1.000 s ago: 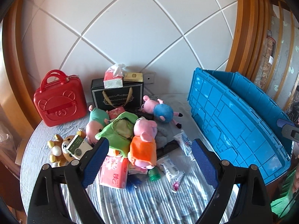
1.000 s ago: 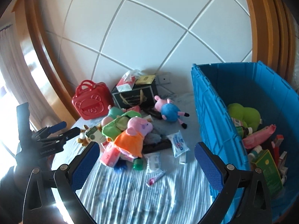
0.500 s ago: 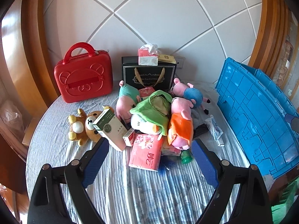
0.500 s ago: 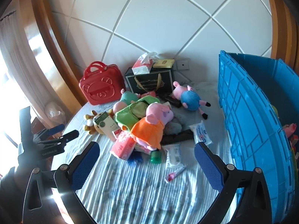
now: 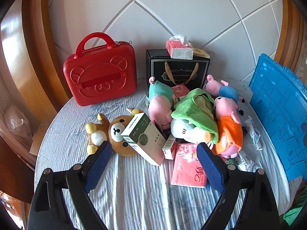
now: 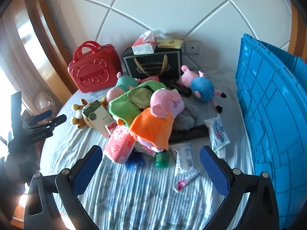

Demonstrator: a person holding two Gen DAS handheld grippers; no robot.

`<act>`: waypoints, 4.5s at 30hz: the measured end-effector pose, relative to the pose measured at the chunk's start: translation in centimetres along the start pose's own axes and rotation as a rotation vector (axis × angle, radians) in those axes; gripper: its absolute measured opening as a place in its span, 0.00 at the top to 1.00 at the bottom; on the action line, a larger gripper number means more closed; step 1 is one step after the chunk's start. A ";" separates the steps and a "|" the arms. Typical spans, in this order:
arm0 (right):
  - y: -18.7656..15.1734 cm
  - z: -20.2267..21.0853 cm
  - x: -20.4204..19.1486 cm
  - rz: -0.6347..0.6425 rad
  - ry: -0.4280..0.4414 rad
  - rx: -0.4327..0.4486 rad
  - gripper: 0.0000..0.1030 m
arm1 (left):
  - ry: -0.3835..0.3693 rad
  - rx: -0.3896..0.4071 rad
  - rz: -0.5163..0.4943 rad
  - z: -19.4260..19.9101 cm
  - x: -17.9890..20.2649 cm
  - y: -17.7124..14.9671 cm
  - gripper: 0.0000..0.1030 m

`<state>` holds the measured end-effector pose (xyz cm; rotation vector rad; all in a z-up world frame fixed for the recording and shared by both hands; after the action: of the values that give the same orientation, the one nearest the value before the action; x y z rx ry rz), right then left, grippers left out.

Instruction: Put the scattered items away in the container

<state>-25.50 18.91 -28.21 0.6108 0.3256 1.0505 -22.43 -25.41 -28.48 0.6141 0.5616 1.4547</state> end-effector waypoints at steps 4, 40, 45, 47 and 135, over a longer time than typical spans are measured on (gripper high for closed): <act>0.0 -3.2 -0.2 -0.005 -0.030 -0.033 0.00 | 0.015 -0.002 -0.026 -4.1 -1.7 0.3 0.16; -1.7 -13.7 -0.6 -0.083 -0.120 -0.177 0.00 | -0.239 -0.126 0.071 -15.0 -2.9 -3.8 0.39; -2.1 -14.5 0.2 -0.091 -0.142 -0.190 0.00 | -0.290 -0.108 0.074 -15.3 -2.2 -3.4 0.51; -2.2 -15.1 0.9 -0.103 -0.161 -0.198 0.00 | -0.303 -0.098 0.042 -15.0 -1.3 -3.0 0.54; 1.7 1.9 -3.7 -0.079 -0.047 0.011 0.29 | -0.155 0.132 -0.001 10.8 5.8 2.7 0.68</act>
<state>-27.45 15.62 -25.82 0.6273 0.3121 0.9575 -16.75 -20.00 -18.71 0.8228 0.5389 1.3626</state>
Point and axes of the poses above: each gripper's, at about its wrist camera, not at the fingertips, and z roughly against the way its jaws point, x to its right, y to its top, the point moved 10 cm from there along -z, roughly the way its jaws point, and after that the axes turned 2 degrees about -z, right-handed, at the moved point
